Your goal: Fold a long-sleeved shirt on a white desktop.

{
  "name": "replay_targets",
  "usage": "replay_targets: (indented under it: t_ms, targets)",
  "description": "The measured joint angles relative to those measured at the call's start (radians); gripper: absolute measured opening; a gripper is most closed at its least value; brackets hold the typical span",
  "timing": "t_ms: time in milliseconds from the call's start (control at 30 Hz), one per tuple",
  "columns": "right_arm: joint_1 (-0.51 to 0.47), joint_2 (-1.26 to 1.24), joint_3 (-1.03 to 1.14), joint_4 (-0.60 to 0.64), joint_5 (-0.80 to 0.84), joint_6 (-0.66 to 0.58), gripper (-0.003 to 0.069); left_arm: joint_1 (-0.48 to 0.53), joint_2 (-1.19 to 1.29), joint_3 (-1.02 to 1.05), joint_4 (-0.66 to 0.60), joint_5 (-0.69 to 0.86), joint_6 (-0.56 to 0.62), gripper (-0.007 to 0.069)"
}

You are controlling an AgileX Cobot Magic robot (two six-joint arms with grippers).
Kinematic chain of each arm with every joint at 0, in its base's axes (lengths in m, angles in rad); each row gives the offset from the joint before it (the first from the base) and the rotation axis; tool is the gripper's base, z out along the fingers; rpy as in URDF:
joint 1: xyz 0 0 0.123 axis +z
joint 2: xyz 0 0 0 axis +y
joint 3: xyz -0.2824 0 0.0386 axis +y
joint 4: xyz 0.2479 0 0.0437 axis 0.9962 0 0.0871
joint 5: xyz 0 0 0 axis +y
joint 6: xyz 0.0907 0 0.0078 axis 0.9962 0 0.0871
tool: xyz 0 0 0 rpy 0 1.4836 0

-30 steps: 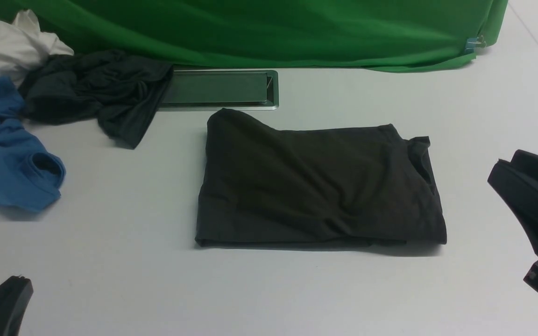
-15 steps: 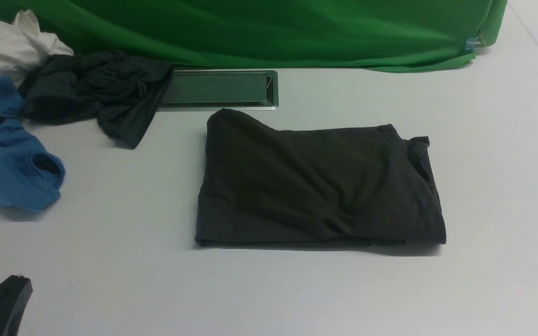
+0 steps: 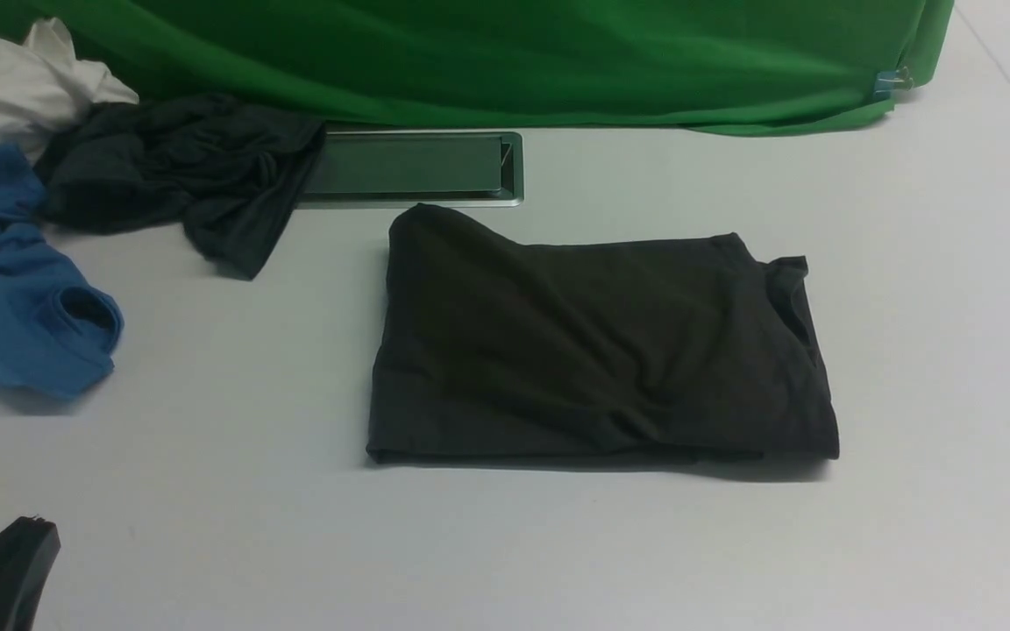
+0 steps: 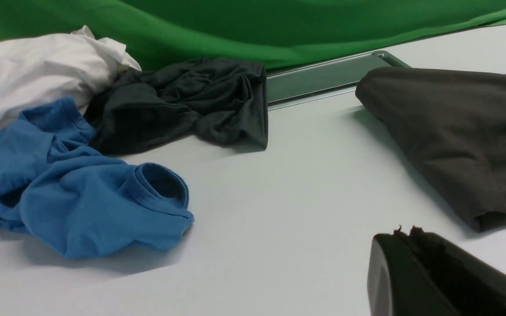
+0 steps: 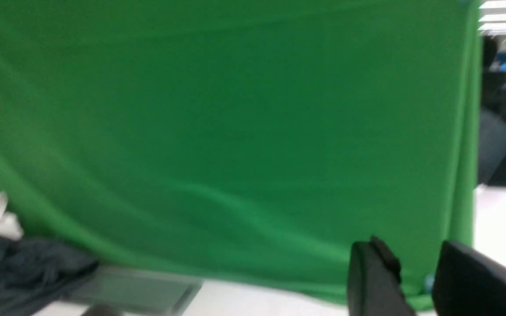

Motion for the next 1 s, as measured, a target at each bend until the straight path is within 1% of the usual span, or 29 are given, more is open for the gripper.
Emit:
replay_targets:
  t_ms: [67,133,167,200,233,300,367,467,567,600,700,767,800,933,1000]
  targets:
    - [-0.013,-0.019,0.000,0.000,0.015,-0.001,0.0239,0.000,0.000,0.000,0.000,0.000,0.000,0.0032]
    - [-0.023,-0.049,0.000,0.000,0.082,-0.009,0.0239,0.000,0.000,0.000,0.000,0.000,0.000,0.0032]
    - [-0.023,-0.052,0.000,0.000,0.150,-0.011,0.0239,0.000,0.000,0.000,0.000,0.000,0.000,0.0032]
    - [-0.023,-0.052,0.000,0.000,0.150,-0.011,0.0239,0.000,0.000,0.000,0.000,0.000,0.000,0.0032]
    - [-0.024,-0.052,0.000,-0.001,0.248,-0.010,0.0240,0.000,0.000,0.000,0.000,0.000,0.000,0.0032]
    - [-0.026,-0.067,0.006,-0.001,0.380,-0.002,0.0240,0.000,0.000,0.000,0.000,0.000,0.000,0.0034]
    - [-0.030,-0.100,0.030,-0.001,0.443,-0.004,0.0240,0.000,0.000,0.000,0.000,0.000,0.000,0.0034]
    - [-0.037,-0.158,0.077,0.001,0.453,-0.006,0.0240,0.000,0.000,0.000,0.000,0.000,0.000,0.0034]
    - [-0.069,-0.251,0.194,0.063,0.390,-0.008,0.0240,0.000,0.000,0.000,0.000,0.000,0.000,0.0037]
    - [-0.084,-0.287,0.240,0.110,0.371,-0.011,0.0240,0.000,0.000,0.000,0.000,0.000,0.000,0.0036]
    - [-0.125,-0.376,0.296,0.160,0.400,-0.025,0.0240,0.000,0.000,0.000,0.000,0.000,0.000,0.0036]
    - [-0.142,-0.395,0.300,0.160,0.431,-0.047,0.0240,0.000,0.000,0.000,0.002,0.000,0.000,0.0036]
    - [-0.162,-0.402,0.300,0.159,0.457,-0.079,0.0240,0.000,0.000,0.000,0.005,-0.001,0.000,0.0036]
    - [-0.193,-0.403,0.300,0.159,0.472,-0.144,0.0240,0.000,0.000,0.000,0.008,-0.002,0.000,0.0036]
    - [-0.198,-0.403,0.300,0.159,0.474,-0.149,0.0240,0.000,0.000,0.000,0.009,-0.002,0.000,0.0036]
